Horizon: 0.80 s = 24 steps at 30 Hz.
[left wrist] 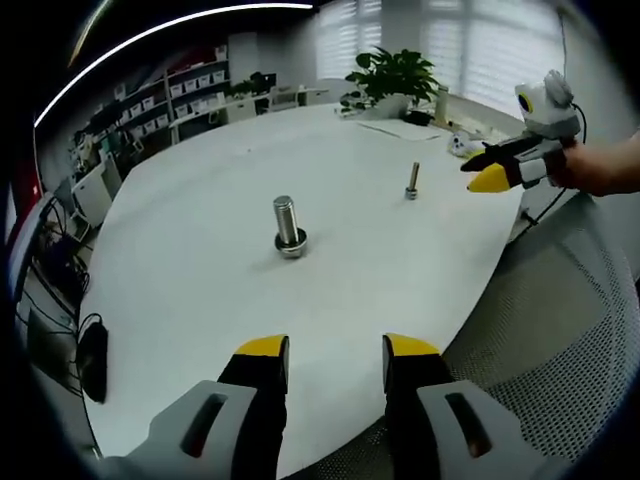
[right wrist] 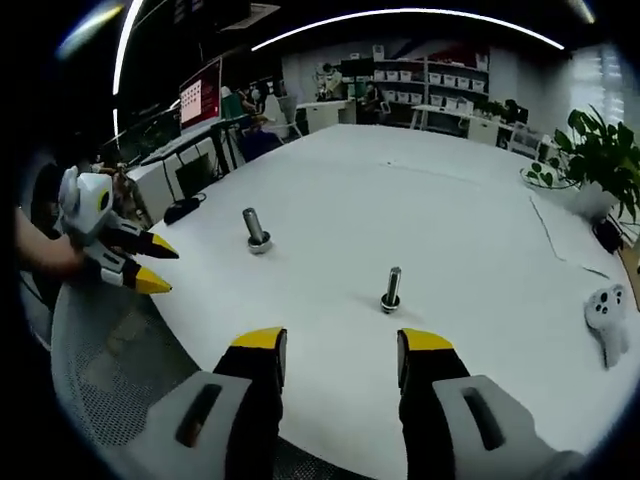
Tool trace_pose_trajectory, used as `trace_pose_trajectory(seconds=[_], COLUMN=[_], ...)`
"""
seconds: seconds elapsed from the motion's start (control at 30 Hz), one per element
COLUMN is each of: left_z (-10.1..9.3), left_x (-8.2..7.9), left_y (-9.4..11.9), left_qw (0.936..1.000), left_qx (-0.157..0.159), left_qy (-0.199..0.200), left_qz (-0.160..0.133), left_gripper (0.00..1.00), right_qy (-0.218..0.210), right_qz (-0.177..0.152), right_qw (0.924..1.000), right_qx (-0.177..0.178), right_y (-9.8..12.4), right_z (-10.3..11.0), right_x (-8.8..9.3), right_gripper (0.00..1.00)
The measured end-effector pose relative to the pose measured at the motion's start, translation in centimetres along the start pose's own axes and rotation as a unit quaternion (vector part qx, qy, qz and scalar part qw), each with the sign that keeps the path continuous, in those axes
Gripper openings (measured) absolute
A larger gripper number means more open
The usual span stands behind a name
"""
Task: Place the washer onto the threaded stud by aligning its center hole with the stud, sliding it down to the base, and recovering from edge contact or off-axis alignment until the washer reaches the visible bottom stop.
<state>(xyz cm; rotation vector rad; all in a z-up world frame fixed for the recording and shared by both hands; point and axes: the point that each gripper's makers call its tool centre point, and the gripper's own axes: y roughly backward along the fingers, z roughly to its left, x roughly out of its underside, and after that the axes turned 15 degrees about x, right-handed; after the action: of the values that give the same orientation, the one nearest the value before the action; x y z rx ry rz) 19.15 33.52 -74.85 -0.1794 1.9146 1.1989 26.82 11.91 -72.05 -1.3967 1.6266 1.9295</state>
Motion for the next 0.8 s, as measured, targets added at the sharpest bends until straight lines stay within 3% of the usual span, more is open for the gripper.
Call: trace_pose_trajectory(seconds=[0.2,0.27,0.37,0.8], left_z=[0.3,0.4,0.6,0.6], left_x=[-0.2,-0.3,-0.4,-0.1], left_y=[0.3,0.4,0.5,0.4], left_qw=[0.9999,0.9998,0.9997,0.9997], left_qx=[-0.009,-0.010,-0.014,-0.018], left_qy=[0.003,0.008,0.011,0.016], left_qz=[-0.009,-0.012,-0.016,-0.011], left_gripper=[0.36,0.36,0.36,0.36], right_qy=[0.017,0.015,0.001,0.007], right_qz=[-0.005,0.010,-0.018,-0.005], right_qw=[0.9998,0.9998,0.9998,0.9998], right_qx=[-0.002,-0.003,-0.002,-0.016], right_y=[0.0,-0.2,-0.2,-0.3], right_z=[0.7,0.6,0.4,1.1], right_x=[0.9,1.2,0.4,1.2], right_gripper=[0.48,0.49,0.49,0.50])
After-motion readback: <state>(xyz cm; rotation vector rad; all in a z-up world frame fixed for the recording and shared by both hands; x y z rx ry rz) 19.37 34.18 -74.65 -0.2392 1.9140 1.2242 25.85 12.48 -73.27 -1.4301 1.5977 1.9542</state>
